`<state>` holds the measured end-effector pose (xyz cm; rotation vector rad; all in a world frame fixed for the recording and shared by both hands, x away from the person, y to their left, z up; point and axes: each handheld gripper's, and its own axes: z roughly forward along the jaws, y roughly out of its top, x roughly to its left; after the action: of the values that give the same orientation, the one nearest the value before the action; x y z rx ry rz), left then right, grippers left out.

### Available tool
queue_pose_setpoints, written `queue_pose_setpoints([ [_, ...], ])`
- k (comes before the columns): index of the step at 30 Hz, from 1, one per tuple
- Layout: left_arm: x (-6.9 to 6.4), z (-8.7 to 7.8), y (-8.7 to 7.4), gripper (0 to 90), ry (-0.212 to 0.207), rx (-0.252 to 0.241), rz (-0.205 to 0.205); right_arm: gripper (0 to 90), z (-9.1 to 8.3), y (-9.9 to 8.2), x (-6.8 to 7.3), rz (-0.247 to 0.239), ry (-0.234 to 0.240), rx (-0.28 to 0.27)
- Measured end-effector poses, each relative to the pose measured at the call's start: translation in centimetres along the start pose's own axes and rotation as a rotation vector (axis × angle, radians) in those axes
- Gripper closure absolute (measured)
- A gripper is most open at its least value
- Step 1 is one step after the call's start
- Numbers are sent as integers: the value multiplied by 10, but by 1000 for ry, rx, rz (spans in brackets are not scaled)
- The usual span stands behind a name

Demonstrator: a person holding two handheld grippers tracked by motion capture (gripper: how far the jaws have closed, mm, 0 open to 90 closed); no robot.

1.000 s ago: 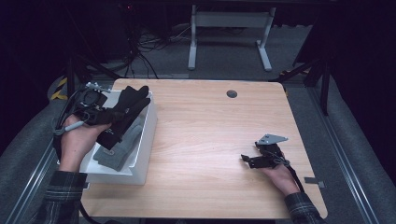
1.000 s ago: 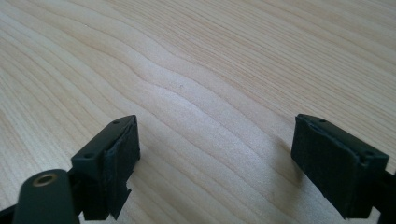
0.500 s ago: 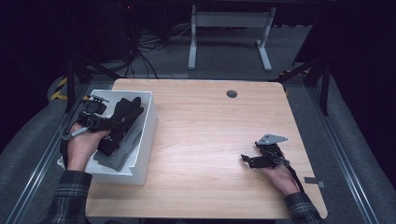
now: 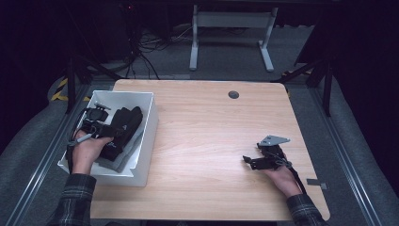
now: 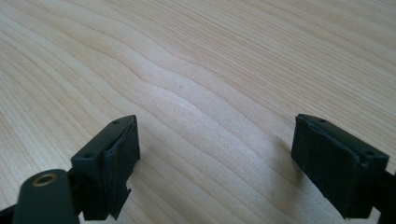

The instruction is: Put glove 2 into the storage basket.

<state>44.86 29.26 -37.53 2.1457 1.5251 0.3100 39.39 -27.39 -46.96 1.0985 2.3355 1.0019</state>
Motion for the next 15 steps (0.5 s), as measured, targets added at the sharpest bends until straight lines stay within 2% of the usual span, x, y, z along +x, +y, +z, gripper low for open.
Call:
queue_pose_setpoints([
  [3, 0, -7, 2, 283, 8, -26, 2, 159, 0, 0, 0, 0, 0, 0],
  [7, -6, -19, 5, 232, -24, -74, 11, 159, 0, 0, 0, 1, -1, 0],
  [15, -25, -29, 17, 207, -67, -130, 54, 159, 0, 0, 0, 0, 0, 0],
])
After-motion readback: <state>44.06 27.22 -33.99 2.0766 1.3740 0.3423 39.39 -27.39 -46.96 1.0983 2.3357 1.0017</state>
